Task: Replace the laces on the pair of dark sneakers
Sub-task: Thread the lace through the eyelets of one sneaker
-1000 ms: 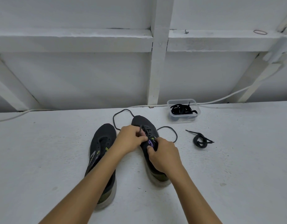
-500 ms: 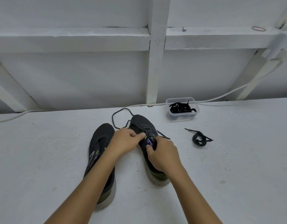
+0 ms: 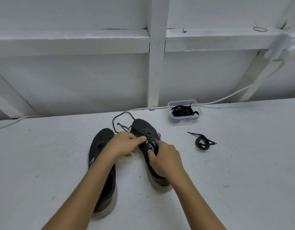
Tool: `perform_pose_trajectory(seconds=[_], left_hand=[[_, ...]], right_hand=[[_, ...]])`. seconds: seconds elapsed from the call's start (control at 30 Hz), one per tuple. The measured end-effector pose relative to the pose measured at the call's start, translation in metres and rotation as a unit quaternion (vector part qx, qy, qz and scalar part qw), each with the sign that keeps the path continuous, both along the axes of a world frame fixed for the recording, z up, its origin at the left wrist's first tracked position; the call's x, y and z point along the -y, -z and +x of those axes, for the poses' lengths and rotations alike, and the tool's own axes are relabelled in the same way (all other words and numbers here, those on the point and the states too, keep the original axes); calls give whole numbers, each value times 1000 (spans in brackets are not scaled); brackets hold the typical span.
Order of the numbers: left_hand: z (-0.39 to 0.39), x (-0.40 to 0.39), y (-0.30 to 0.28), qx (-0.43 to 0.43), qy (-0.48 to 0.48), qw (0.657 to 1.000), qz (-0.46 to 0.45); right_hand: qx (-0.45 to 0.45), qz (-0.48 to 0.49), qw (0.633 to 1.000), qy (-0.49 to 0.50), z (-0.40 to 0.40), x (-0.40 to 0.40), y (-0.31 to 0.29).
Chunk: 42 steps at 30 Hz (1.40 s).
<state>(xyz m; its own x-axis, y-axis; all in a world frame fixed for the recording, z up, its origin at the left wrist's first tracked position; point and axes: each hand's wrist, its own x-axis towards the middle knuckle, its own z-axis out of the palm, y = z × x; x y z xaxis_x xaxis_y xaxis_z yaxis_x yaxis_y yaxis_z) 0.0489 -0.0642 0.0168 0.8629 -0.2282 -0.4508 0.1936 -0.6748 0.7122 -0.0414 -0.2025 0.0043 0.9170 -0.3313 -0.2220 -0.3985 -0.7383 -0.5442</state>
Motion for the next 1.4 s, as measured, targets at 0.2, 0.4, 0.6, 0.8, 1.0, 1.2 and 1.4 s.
perform_pose_trajectory(seconds=[0.2, 0.4, 0.6, 0.8, 1.0, 1.2, 1.4], left_hand=[[-1, 19, 9, 114, -26, 993, 18], [21, -10, 9, 149, -277, 944, -100], [6, -6, 17, -36, -56, 993, -96], [1, 17, 16, 59, -48, 995, -60], [5, 14, 12, 30, -127, 986, -105], [-4, 4, 8, 54, -105, 992, -53], [-39, 7, 8, 56, -27, 997, -39]], right_hand=[[5, 5, 1000, 5, -2, 0, 0], [10, 22, 1000, 3, -2, 0, -1], [18, 13, 1000, -1, -2, 0, -1], [17, 9, 1000, -1, -1, 1, -1], [8, 2, 1000, 10, 0, -1, -2], [27, 117, 992, 37, 1, 7, -4], [24, 326, 940, 98, 1, 36, 12]])
